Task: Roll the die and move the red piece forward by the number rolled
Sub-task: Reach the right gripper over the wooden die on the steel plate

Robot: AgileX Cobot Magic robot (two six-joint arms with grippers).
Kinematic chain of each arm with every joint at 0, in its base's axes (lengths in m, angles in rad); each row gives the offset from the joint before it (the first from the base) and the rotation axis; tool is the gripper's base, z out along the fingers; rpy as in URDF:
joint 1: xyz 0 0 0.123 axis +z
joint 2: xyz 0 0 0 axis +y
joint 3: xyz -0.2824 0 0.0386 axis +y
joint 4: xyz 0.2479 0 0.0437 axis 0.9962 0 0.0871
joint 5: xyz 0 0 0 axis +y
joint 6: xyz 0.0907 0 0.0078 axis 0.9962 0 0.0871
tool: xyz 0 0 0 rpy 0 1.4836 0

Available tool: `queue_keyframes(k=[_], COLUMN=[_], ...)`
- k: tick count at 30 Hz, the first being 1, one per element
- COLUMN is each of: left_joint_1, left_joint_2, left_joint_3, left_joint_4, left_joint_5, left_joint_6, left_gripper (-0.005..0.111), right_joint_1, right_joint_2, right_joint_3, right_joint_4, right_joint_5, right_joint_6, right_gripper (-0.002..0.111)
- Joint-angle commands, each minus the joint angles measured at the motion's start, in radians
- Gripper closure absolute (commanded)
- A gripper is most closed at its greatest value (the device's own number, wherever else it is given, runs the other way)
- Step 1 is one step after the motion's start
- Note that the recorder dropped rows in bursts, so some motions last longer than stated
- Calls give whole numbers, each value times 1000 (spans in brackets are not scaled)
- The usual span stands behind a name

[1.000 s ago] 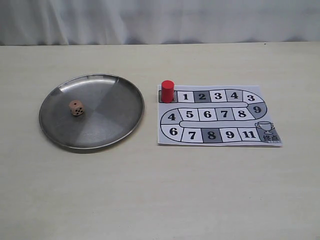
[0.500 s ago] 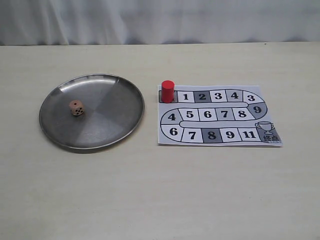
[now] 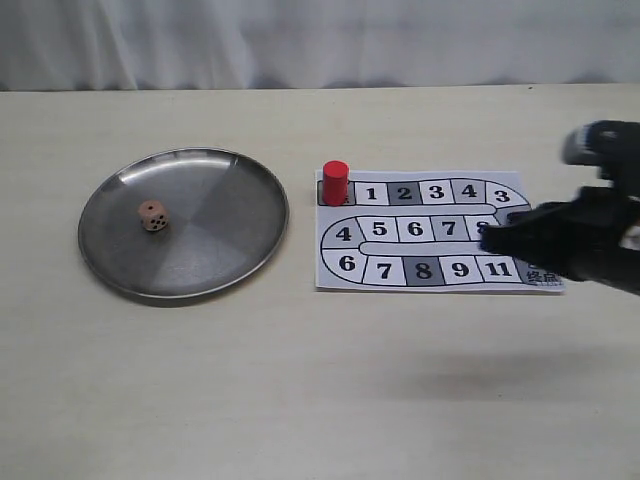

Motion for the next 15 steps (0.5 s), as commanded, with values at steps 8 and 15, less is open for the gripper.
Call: queue_keyframes(k=[8, 15], left_joint_1=[-8, -8], left_joint_2=[-1, -1], left_joint_3=[2, 2], left_joint_4=[-2, -2], left_joint_5=[-10, -10], left_joint_6=[-1, -1], left_gripper=[107, 107], right_joint_1=[339, 466], right_joint_2=[626, 881], right_joint_3=[-619, -1020], right_joint_4=[-11, -14], right_joint_5=[181, 328], right_joint_6=[-21, -131], right_gripper=[56, 39])
